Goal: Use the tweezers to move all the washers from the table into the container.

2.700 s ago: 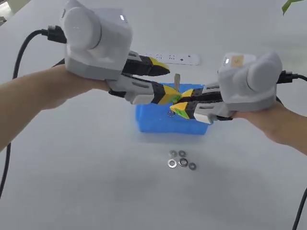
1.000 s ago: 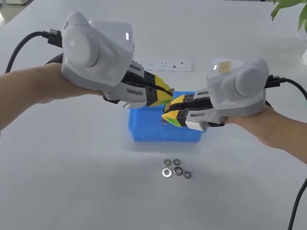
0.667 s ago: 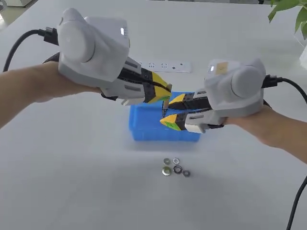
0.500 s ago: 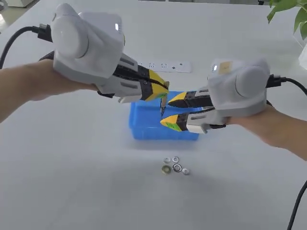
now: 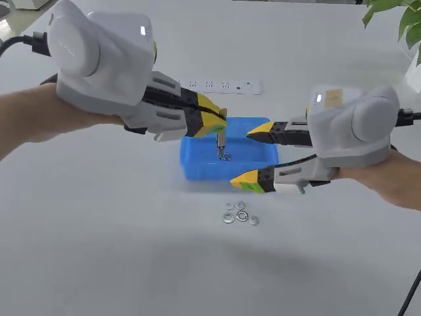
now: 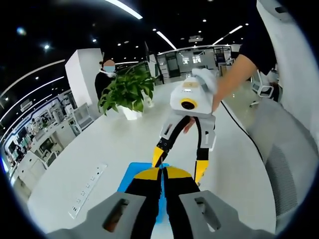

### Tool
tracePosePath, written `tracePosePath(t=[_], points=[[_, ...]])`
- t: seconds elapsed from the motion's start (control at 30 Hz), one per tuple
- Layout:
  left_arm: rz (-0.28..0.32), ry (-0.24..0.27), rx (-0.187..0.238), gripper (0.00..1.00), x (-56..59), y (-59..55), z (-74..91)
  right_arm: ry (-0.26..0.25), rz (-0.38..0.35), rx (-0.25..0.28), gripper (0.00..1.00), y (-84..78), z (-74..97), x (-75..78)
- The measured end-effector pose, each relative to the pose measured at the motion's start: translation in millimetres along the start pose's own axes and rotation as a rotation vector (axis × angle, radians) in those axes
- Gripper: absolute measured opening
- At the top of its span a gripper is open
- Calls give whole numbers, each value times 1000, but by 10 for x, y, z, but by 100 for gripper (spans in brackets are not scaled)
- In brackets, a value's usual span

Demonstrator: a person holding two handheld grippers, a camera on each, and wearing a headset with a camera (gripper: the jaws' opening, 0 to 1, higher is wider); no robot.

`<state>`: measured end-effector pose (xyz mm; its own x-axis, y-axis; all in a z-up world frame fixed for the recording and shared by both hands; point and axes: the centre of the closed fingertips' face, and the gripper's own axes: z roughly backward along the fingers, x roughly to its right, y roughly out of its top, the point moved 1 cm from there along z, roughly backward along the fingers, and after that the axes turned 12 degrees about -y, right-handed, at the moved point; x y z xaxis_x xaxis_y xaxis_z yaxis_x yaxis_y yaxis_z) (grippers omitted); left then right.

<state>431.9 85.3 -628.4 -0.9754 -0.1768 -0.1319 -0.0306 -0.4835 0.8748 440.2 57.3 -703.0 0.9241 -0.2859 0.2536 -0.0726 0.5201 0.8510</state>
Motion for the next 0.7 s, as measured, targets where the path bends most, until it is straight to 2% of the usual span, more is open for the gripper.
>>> tracePosePath(t=[0.07, 0.17, 0.23, 0.37, 0.53, 0.7], points=[[12, -3, 11, 5, 71, -3, -3, 7, -11, -4, 57, -21, 49, -51], [12, -15, 2, 5, 172, -36, -32, 16, -14, -12, 59, -77, 118, -138], [7, -21, -2, 5, 253, -53, -59, 2, 3, -15, 60, -120, 157, -170], [17, -26, -4, 5, 373, -95, -137, 2, -17, -17, 66, -190, 224, -251], [39, -36, -4, 5, 473, -175, -206, 21, -32, -39, 76, -316, 312, -384], [56, -27, 4, 5, 526, -237, -244, 24, -46, -52, 83, -409, 393, -459]])
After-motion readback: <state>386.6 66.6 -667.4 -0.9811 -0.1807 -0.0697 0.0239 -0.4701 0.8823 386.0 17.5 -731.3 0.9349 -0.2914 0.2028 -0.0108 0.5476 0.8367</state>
